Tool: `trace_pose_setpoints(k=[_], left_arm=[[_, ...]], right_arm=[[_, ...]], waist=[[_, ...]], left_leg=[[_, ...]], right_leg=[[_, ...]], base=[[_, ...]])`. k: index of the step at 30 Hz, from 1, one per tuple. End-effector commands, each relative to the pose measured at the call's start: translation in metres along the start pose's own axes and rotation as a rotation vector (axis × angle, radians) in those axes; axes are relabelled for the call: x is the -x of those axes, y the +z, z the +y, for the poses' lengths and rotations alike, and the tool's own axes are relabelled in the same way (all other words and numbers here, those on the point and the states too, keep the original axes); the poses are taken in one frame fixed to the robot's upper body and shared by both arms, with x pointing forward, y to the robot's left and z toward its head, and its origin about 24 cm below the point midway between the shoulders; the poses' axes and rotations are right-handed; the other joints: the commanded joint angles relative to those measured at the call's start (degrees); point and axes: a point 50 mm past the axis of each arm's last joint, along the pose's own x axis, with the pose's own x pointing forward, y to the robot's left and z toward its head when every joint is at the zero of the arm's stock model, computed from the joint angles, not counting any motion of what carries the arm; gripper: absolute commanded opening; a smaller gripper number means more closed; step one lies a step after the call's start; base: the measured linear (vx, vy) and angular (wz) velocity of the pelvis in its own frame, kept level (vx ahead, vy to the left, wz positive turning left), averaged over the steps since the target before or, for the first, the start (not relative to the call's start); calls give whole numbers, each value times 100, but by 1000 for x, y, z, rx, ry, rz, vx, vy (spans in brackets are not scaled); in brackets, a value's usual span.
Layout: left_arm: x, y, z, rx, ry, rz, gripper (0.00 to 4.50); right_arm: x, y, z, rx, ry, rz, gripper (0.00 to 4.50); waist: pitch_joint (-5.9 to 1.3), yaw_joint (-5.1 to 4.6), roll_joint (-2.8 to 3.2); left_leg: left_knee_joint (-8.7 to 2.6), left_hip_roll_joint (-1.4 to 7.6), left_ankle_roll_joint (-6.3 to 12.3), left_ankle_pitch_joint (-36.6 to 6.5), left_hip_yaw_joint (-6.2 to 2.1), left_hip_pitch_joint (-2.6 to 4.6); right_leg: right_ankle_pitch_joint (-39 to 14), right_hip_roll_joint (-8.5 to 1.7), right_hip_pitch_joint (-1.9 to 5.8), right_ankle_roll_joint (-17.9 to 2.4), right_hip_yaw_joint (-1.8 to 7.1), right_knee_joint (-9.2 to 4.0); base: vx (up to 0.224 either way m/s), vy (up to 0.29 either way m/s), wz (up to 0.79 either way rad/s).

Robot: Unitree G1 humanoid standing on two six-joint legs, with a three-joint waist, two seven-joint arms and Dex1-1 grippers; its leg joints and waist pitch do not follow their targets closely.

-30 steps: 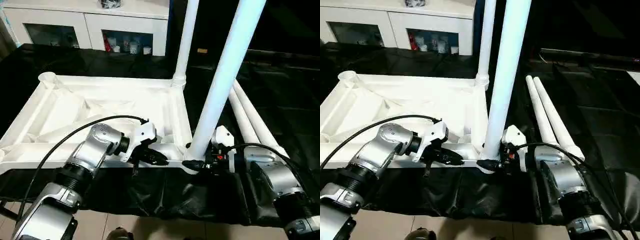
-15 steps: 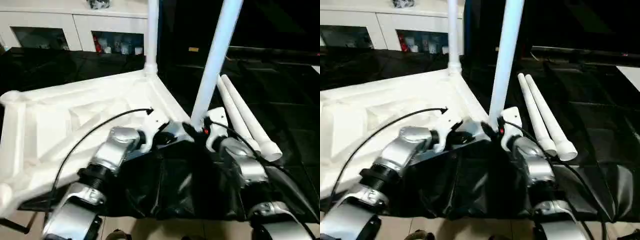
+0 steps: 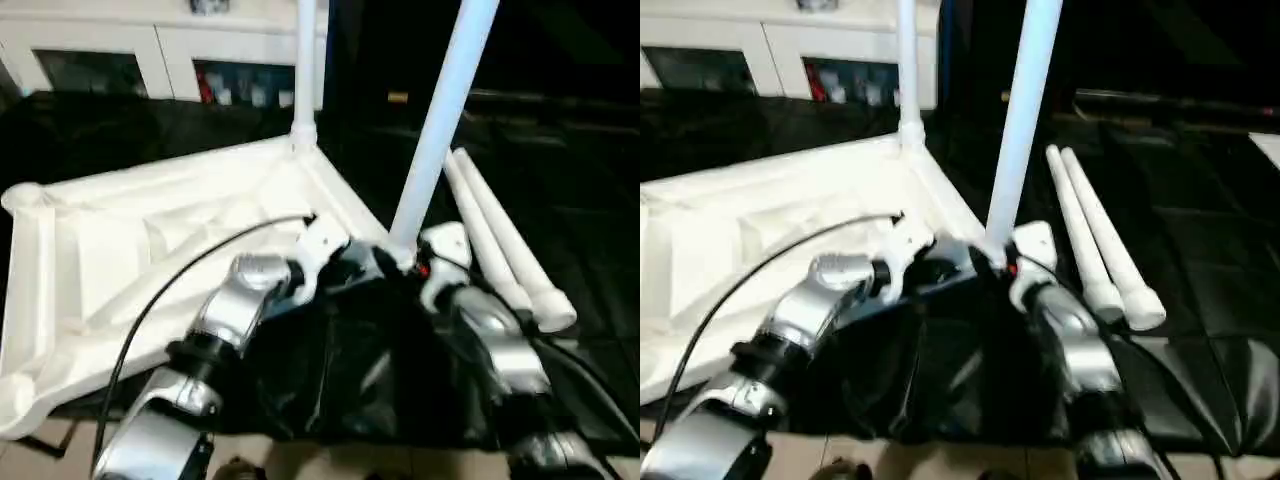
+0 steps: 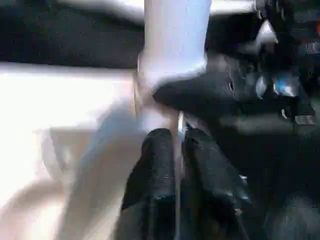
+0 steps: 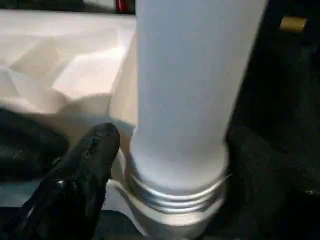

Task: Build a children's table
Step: Rotate leg to tighten, then rotate table base

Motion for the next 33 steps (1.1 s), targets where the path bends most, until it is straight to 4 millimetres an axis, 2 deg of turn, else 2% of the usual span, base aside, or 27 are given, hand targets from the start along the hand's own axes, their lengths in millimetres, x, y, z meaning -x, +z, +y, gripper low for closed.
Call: trace_pose_setpoints(k=[1,2,3,7,10,11,12,13,14,15,16,17,18,19,23,24,25,26,27,28,29,30,32,33], left_arm=[[1,5,3,-18,25,-25,98],[3,5,4,-28,38,-27,105],[4,6,5,-34,45,-28,110],[13,9,13,-46,103,-34,110],[47,20,48,-61,386,-52,110],[51,20,52,-66,418,-49,110],[71,21,66,-82,542,-31,110],[76,21,69,-84,569,-26,110],[90,19,78,-91,646,-6,110],[100,16,83,-101,692,26,110],[107,13,86,-108,724,50,110],[122,7,93,-125,791,104,110],[122,7,93,-125,791,104,110],[134,0,97,-118,847,154,110],[176,-26,108,-99,1015,323,110],[179,-27,108,-98,1027,332,82],[202,-38,113,-81,1096,405,82],[211,-42,114,-71,1121,431,75],[218,-46,115,-61,1125,459,75],[221,-48,115,-55,1126,473,51],[229,-53,115,-44,1125,506,39],[232,-55,115,-36,1122,522,35],[234,-56,114,-23,1115,532,30],[235,-58,114,-16,1106,542,20]], right_arm=[[5,8,-5,2,1,-24,386],[9,10,-7,-1,6,-26,386],[12,11,-9,-3,9,-26,386],[21,16,-8,31,60,-35,386],[33,24,2,19,149,-40,386],[34,23,4,19,157,-37,386],[36,22,12,22,215,-24,386],[37,21,15,21,231,-20,386],[38,19,22,19,277,-5,386],[39,17,27,24,310,11,386],[39,15,31,28,333,22,386],[41,11,38,39,381,49,386],[41,11,38,39,381,49,386],[41,6,42,38,399,87,386],[35,-12,46,0,376,248,386],[34,-13,46,0,372,255,386],[28,-19,43,-16,319,302,386],[24,-20,42,-23,301,314,386],[22,-21,42,-30,295,321,386],[21,-21,42,-30,295,322,368],[17,-22,42,-26,291,329,357],[14,-22,42,-21,282,340,350],[12,-22,41,-16,267,350,347],[10,-22,42,-17,274,350,329]], waist=[[-440,5,11],[-439,-1,23],[-445,-5,9],[-444,18,30],[-440,3,46],[-444,-1,49],[-432,-35,28],[-431,-22,42],[-431,-33,52],[-424,-21,63],[-421,-17,49],[-423,-19,47],[-421,-19,72],[-425,-7,74],[-417,-14,93],[-416,-18,101],[-418,-11,97],[-408,-39,89],[-416,-19,111],[-411,-20,116],[-405,-16,85],[-398,-8,105],[-397,0,110],[-395,7,78]], left_leg=[[-434,95,98,-1779,-76,111],[-436,85,99,-1804,-78,101],[-427,84,97,-1815,-73,110],[-424,95,113,-1776,-70,114],[-429,106,119,-1789,-85,104],[-432,103,120,-1788,-94,101],[-442,89,79,-1853,-106,82],[-441,92,59,-1895,-109,110],[-433,93,38,-1952,-101,136],[-435,97,21,-1965,-100,148],[-435,98,19,-1996,-96,154],[-449,98,-4,-2003,-112,130],[-454,101,-36,-1993,-116,129],[-445,109,-63,-2036,-107,165],[-463,88,-138,-2077,-123,142],[-465,86,-177,-2137,-124,155],[-456,85,-196,-2152,-123,167],[-466,69,-221,-2227,-124,154],[-466,75,-259,-2254,-137,175],[-461,79,-274,-2311,-133,195],[-466,79,-281,-2355,-140,185],[-468,81,-290,-2430,-137,207],[-482,88,-326,-2447,-145,208],[-480,91,-340,-2505,-140,218]], right_leg=[[-1681,-204,264,-904,136,-434],[-1748,-201,275,-868,134,-442],[-1759,-201,261,-857,138,-449],[-1594,-196,269,-908,140,-444],[-1469,-175,289,-917,131,-407],[-1473,-176,295,-907,123,-403],[-1709,-173,298,-809,106,-416],[-1799,-168,277,-781,110,-427],[-1859,-168,245,-775,121,-441],[-1883,-163,229,-775,126,-450],[-1904,-158,218,-776,126,-455],[-1895,-154,232,-756,123,-433],[-1880,-160,224,-732,127,-429],[-1851,-160,193,-757,137,-435],[-1814,-146,197,-793,136,-403],[-1872,-152,182,-792,137,-413],[-1901,-158,170,-790,139,-419],[-2006,-151,165,-782,138,-423],[-2090,-172,161,-752,135,-426],[-2117,-172,131,-753,140,-438],[-2156,-176,143,-742,139,-436],[-2225,-175,112,-724,146,-451],[-2223,-178,114,-721,149,-447],[-2214,-181,102,-739,151,-451]], base=[[0,0,0],[0,0,0],[0,0,0],[0,0,0],[0,0,0],[0,0,0],[0,0,0],[0,0,0],[0,0,0],[0,0,0],[0,0,0],[0,0,0],[0,0,0],[0,0,0],[0,0,0],[0,0,0],[0,0,0],[0,0,0],[0,0,0],[0,0,0],[0,0,0],[0,0,0],[0,0,0],[0,0,0]])
